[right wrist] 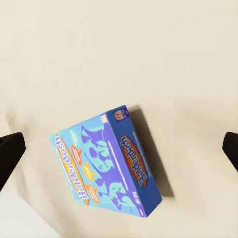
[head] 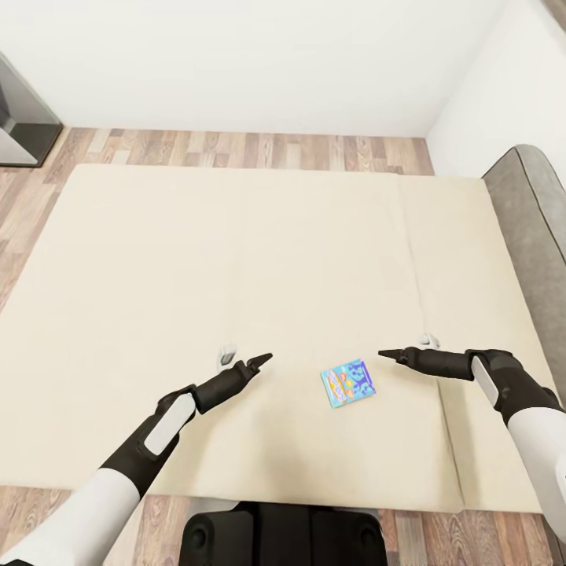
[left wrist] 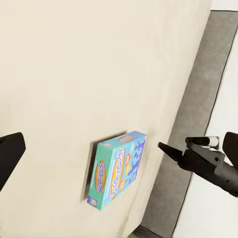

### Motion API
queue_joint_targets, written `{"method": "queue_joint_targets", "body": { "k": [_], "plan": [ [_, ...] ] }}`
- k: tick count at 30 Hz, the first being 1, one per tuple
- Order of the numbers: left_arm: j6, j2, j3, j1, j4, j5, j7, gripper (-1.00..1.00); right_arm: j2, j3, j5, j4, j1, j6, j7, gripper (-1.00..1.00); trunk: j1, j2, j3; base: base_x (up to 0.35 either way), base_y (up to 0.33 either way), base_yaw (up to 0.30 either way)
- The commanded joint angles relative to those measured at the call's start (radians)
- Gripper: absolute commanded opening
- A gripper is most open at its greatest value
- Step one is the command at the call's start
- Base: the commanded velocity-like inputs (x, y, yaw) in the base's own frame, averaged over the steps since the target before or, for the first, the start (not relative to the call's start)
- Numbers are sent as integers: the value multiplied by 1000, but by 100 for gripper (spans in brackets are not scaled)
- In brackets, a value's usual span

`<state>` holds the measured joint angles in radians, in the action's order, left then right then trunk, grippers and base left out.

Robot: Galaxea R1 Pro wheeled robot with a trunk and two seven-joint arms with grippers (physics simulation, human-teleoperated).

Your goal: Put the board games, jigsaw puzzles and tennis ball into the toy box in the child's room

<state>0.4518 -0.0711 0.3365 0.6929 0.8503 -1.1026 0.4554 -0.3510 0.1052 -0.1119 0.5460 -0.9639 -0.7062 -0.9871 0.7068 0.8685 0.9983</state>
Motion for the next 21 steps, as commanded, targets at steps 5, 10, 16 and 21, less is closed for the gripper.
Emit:
{"method": "queue_joint_targets", "body": {
  "k": [5, 10, 16, 21],
  "plan": [
    [5, -1, -1, -1, 0, -11, 17, 100, 0, 1, -6, 0, 0, -1, -9, 100, 0, 1, 9, 0, 0, 17],
    [6, 0, -2, -2, 0, -11, 23, 100, 1, 1, -7, 0, 0, 8, -12, 100, 0, 1, 17, 0, 0, 41],
    [7, 5, -2, -2, 0, -9, 33, 100, 4, 0, -8, -1, 0, 28, -15, 100, 0, 1, 26, 0, 0, 56],
    [10, 8, -1, -1, -2, -7, 37, 100, 7, -1, -8, -1, 0, 37, -15, 100, 0, 1, 34, 0, 0, 64]
  ]
}}
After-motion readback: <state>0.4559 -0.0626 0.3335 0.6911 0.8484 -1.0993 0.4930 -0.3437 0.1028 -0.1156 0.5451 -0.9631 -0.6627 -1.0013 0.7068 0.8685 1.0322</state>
